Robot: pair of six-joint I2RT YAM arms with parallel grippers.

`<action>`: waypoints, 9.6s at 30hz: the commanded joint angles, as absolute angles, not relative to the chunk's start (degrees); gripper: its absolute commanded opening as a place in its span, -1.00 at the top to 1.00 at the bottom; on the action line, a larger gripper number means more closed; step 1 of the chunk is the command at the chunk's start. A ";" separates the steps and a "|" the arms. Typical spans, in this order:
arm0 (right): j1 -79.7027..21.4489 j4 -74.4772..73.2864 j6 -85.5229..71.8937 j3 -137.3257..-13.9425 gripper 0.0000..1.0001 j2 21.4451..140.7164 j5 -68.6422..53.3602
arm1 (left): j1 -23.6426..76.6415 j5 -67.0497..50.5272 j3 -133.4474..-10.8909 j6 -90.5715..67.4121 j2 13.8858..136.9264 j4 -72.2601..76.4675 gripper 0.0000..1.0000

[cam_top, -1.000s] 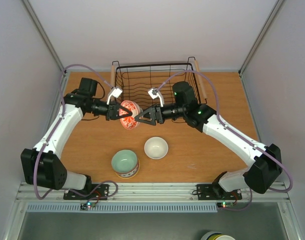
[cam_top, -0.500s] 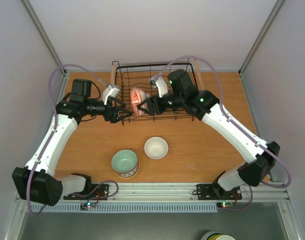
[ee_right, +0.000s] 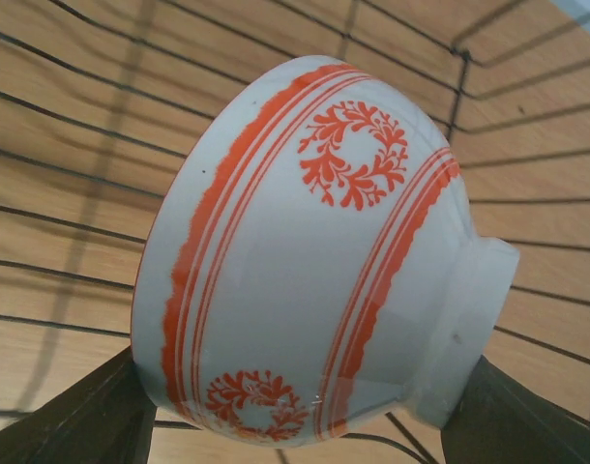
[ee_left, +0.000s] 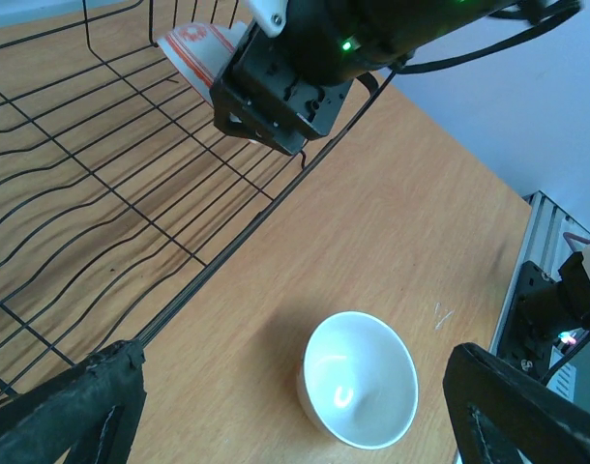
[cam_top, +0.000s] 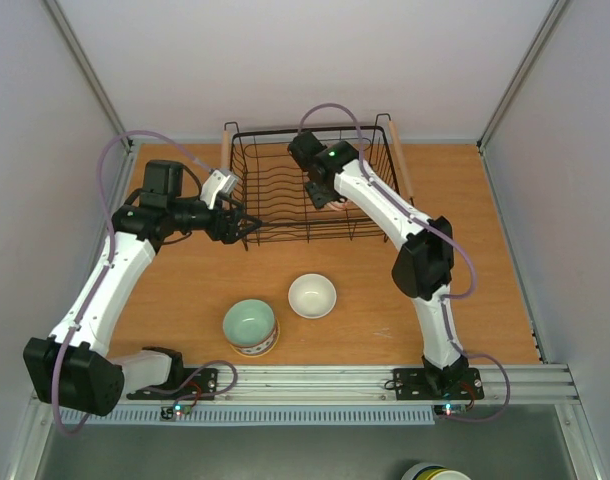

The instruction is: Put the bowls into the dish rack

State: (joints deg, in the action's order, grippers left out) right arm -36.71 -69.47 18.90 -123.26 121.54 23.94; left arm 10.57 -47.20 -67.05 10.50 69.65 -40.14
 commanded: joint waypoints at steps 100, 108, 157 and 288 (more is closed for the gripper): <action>-42.54 -38.93 7.65 -55.96 0.66 92.06 -10.24 | 10.99 -51.15 -65.65 10.11 71.10 -36.86 -0.70; -42.53 -44.96 8.49 -59.38 0.97 88.83 -4.22 | 12.43 -49.46 -66.21 10.52 71.23 -38.19 -0.70; -52.38 -53.28 12.54 -85.66 0.97 85.76 3.67 | 30.57 -33.77 -74.75 20.89 87.13 -53.69 0.86; -29.11 -79.79 20.79 -146.48 -0.97 148.29 41.36 | 23.73 -20.91 -64.78 12.83 70.58 -33.97 -0.94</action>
